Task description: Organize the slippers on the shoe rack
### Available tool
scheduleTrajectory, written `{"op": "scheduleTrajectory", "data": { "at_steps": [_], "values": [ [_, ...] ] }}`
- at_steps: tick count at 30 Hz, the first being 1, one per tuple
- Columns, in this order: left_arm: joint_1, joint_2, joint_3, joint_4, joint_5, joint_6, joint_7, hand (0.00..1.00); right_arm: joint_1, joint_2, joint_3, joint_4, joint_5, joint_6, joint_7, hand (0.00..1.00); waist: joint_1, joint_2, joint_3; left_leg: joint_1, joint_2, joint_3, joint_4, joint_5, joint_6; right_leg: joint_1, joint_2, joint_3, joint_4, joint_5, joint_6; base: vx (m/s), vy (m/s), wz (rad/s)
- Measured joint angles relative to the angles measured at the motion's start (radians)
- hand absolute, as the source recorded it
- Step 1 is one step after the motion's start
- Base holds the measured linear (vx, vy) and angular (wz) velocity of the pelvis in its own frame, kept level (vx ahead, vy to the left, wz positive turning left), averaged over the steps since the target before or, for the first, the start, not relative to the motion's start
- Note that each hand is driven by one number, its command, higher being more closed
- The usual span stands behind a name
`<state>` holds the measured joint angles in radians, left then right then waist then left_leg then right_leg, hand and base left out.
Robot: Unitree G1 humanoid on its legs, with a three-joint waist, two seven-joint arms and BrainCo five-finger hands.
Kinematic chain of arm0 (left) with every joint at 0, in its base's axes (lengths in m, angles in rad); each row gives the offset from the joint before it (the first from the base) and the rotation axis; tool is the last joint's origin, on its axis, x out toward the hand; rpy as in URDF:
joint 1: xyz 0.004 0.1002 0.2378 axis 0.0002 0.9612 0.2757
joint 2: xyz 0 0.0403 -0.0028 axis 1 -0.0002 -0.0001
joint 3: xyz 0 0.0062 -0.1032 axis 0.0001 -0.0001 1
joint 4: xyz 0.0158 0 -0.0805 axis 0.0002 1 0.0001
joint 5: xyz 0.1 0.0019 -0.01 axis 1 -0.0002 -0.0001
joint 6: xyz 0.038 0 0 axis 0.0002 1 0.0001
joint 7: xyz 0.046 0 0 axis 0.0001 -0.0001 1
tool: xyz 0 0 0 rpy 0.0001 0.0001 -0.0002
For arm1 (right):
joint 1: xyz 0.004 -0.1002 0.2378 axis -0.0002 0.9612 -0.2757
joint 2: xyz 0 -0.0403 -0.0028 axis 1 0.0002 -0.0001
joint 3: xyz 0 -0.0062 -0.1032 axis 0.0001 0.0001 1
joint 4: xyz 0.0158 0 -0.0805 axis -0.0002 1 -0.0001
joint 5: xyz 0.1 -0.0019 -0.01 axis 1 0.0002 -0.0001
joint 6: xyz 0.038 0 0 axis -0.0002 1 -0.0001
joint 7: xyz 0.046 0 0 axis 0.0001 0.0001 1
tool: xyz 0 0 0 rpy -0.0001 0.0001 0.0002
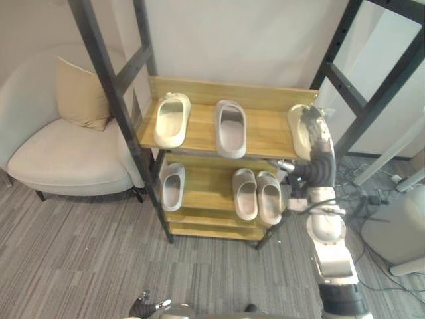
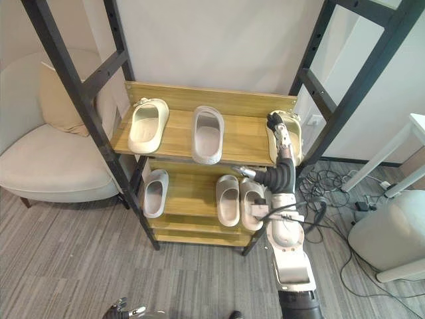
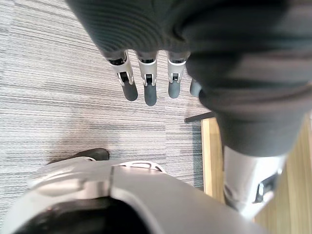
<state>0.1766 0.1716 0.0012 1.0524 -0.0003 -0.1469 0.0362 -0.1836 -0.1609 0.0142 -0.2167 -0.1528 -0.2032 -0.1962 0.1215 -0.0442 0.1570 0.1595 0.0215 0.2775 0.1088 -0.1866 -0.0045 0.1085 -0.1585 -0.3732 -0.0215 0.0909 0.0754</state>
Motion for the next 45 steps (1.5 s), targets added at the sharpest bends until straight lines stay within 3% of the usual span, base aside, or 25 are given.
{"op": "scheduleTrajectory", "data": {
  "at_steps": [7, 23, 32, 45],
  "values": [
    [-0.008, 0.008, 0.001, -0.007, 0.0, -0.003, 0.0, 0.0, -0.18, -0.039, -0.001, 0.137, -0.006, 0.033, -0.054, 0.0, 0.032, -0.016, 0.017, -0.004, 0.0, -0.02, -0.003, 0.0, 0.0, 0.008, 0.0, -0.005, -0.005, -0.004, 0.005, 0.03, -0.022, 0.09],
    [-0.022, 0.017, 0.0, -0.042, -0.003, -0.003, 0.002, 0.0, -0.464, -0.078, -0.001, 0.432, -0.087, 0.138, -0.128, 0.0, 0.07, -0.038, 0.048, -0.079, 0.002, -0.06, 0.0, 0.003, 0.001, -0.041, 0.004, -0.045, -0.021, -0.008, 0.005, 0.04, -0.037, 0.07],
    [-0.032, 0.022, 0.0, -0.06, -0.006, -0.004, 0.004, 0.0, -0.562, -0.077, -0.001, 0.533, -0.087, 0.156, -0.14, 0.0, 0.092, -0.05, 0.072, -0.099, 0.003, -0.067, 0.001, 0.003, 0.001, -0.058, 0.003, -0.048, -0.018, -0.008, 0.004, 0.01, -0.008, 0.03],
    [-0.053, 0.024, -0.001, -0.061, -0.042, -0.004, 0.011, 0.0, -0.635, -0.08, -0.016, 0.627, -0.097, 0.186, -0.178, 0.0, 0.097, -0.055, 0.112, -0.127, 0.004, -0.079, 0.016, 0.003, 0.001, -0.074, 0.002, -0.057, -0.015, -0.009, 0.003, 0.0, -0.005, 0.01]
  ]
}}
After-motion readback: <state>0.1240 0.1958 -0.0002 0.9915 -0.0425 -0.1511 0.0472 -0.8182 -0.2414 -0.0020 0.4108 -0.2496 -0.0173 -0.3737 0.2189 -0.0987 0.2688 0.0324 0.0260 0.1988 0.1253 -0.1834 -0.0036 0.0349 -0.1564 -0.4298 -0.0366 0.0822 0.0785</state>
